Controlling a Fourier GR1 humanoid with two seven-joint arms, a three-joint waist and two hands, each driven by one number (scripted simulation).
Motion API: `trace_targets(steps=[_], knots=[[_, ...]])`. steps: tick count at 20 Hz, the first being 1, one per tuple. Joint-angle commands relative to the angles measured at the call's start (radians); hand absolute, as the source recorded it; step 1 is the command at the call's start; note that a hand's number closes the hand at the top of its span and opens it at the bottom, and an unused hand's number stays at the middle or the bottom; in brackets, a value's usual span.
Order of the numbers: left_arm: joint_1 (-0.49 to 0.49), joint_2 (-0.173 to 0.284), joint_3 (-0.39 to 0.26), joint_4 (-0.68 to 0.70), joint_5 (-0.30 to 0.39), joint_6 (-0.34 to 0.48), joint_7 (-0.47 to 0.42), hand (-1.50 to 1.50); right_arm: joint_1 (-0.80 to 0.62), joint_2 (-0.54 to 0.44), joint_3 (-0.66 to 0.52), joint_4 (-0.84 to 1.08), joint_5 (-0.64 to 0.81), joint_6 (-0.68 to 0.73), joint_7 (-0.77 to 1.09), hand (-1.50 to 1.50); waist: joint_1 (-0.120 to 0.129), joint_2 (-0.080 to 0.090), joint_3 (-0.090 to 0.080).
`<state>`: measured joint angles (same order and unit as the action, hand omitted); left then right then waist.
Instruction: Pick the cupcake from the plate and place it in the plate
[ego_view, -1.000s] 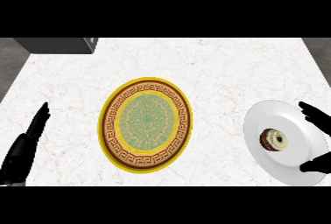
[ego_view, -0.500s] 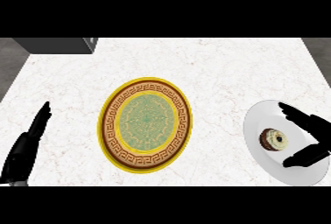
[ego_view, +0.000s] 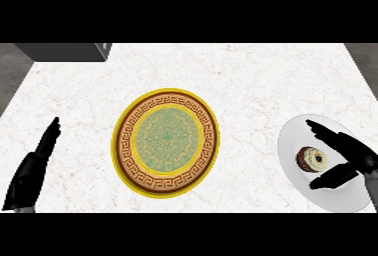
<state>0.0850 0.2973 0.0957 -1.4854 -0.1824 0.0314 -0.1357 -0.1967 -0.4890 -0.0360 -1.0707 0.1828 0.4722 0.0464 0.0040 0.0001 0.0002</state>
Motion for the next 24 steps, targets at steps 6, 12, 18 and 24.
trace_targets(steps=[6,12,18,24], knots=[[-0.06,0.01,0.059,0.041,0.006,-0.056,0.008,0.0,0.039,0.017,-0.059,0.041,0.03,0.007,-0.172,1.5,-0.004,0.0,0.0],[-0.038,-0.036,0.053,0.017,-0.048,-0.047,-0.002,0.0,-0.022,0.06,-0.048,0.123,0.14,-0.059,-0.218,1.5,-0.002,0.0,0.0],[0.062,-0.009,0.081,-0.025,-0.03,-0.039,-0.005,0.0,0.209,0.104,0.002,-0.079,0.352,-0.437,0.136,1.5,-0.059,-0.023,-0.012],[0.063,-0.015,0.092,-0.044,-0.027,-0.023,0.012,0.0,0.354,0.144,0.038,-0.296,0.578,-0.714,0.35,1.5,-0.087,-0.027,-0.011]])
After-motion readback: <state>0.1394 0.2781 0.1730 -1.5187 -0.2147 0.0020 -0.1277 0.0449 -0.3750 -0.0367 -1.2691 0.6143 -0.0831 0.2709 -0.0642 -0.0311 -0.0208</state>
